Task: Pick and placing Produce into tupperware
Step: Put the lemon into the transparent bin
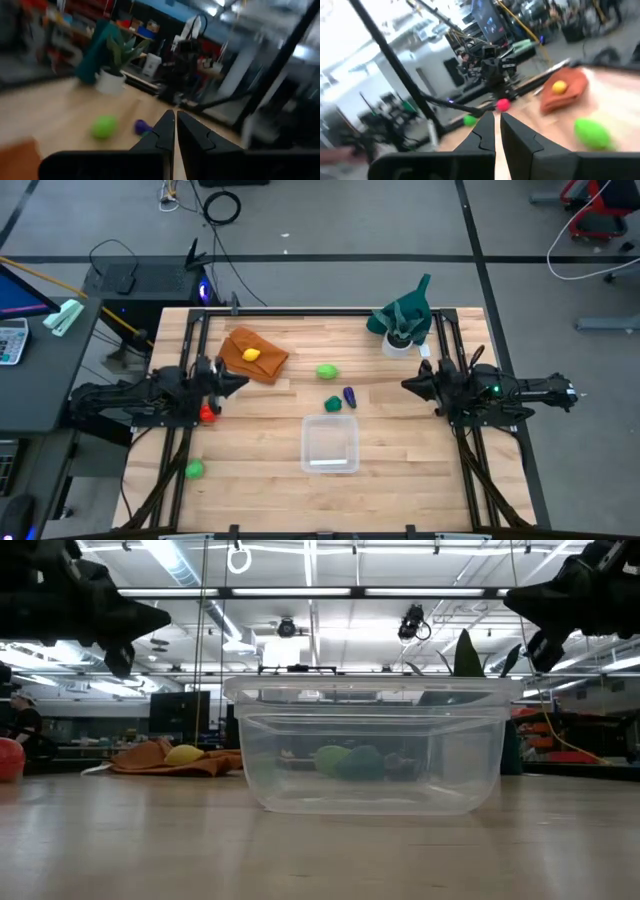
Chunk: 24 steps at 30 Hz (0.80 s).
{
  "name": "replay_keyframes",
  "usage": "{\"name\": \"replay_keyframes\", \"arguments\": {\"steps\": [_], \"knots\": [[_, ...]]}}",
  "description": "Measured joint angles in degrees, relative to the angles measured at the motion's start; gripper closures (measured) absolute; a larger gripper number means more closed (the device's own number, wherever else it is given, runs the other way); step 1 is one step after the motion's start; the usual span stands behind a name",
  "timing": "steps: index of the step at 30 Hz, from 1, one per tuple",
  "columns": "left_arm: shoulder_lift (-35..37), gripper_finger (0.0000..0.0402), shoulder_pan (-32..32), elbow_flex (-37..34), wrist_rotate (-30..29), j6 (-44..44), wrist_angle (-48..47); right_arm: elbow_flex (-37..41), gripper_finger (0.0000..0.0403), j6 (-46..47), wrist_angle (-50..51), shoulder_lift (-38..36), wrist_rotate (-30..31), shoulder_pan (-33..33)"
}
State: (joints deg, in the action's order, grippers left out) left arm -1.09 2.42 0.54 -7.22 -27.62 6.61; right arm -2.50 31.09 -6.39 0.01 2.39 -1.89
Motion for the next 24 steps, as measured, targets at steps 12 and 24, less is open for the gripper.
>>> {"name": "replay_keyframes", "arguments": {"steps": [12, 24], "knots": [[0.0, 0.0368, 0.0, 0.0, -4.6, -21.2, 4.0, 0.0, 0.0402, 5.3, 0.0, 0.0, 0.0, 0.0], [0.0, 0.0373, 0.0, 0.0, -6.2, -20.8, 4.3, 0.0, 0.0402, 7.5, -0.4, 0.0, 2.3, 0.0]]}}
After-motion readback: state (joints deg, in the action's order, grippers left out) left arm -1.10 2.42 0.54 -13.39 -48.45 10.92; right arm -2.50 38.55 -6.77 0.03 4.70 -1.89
